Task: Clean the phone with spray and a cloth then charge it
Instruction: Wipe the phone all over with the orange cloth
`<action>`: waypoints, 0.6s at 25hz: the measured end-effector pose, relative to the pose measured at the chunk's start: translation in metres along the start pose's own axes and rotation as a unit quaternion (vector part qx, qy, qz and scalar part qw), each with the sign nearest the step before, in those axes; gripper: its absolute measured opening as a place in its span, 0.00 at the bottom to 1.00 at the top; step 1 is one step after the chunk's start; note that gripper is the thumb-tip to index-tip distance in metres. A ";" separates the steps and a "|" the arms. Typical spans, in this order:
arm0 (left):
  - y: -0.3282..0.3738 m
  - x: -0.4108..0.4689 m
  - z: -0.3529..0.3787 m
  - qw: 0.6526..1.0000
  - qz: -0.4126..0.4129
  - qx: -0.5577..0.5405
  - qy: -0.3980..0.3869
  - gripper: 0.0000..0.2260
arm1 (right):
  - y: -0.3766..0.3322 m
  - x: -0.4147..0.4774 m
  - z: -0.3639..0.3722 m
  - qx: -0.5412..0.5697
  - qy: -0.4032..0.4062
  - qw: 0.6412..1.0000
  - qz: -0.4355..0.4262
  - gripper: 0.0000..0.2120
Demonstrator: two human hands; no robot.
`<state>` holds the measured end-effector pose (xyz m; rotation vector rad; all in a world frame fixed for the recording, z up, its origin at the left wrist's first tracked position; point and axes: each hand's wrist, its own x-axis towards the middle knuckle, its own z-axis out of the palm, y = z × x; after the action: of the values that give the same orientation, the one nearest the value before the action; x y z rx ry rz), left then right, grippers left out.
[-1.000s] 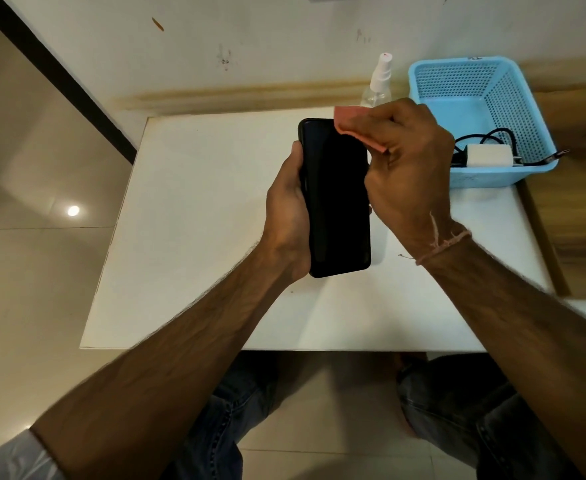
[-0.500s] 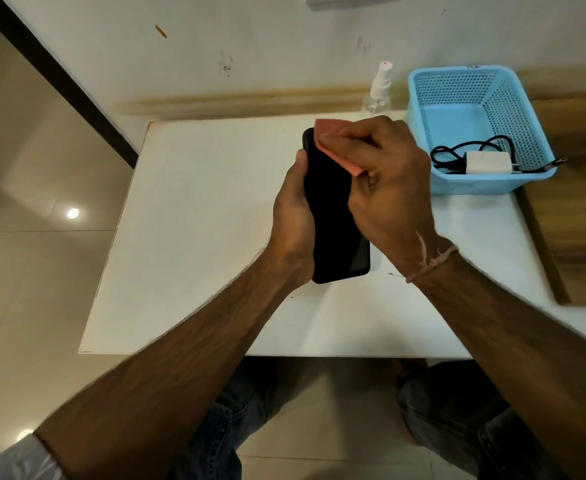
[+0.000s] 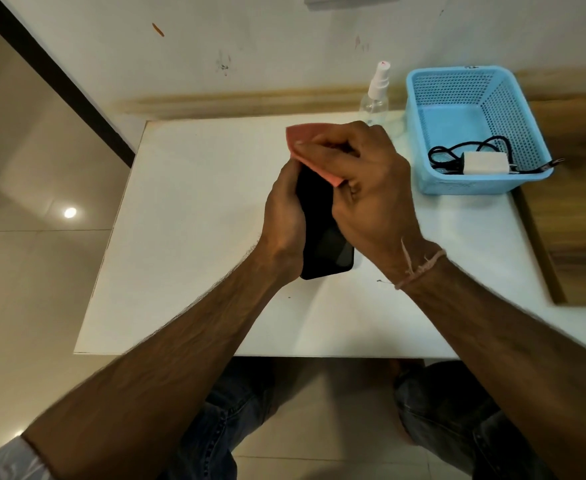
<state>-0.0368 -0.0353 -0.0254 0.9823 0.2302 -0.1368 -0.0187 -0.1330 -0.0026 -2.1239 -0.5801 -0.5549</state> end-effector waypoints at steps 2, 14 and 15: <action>0.001 0.000 -0.004 1.000 -0.008 -0.009 -0.023 0.25 | 0.020 0.005 -0.011 -0.038 0.034 0.999 0.013 0.14; 0.000 -0.003 -0.001 0.999 -0.039 0.023 0.000 0.26 | 0.025 0.002 -0.018 -0.069 0.052 0.996 0.035 0.18; 0.000 -0.003 0.000 0.999 -0.042 0.012 -0.002 0.26 | 0.021 0.001 -0.015 -0.059 0.051 0.996 0.030 0.16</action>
<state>-0.0400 -0.0353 -0.0243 0.9958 0.2666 -0.2177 -0.0086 -0.1563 -0.0065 -2.2021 -0.4330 -0.6744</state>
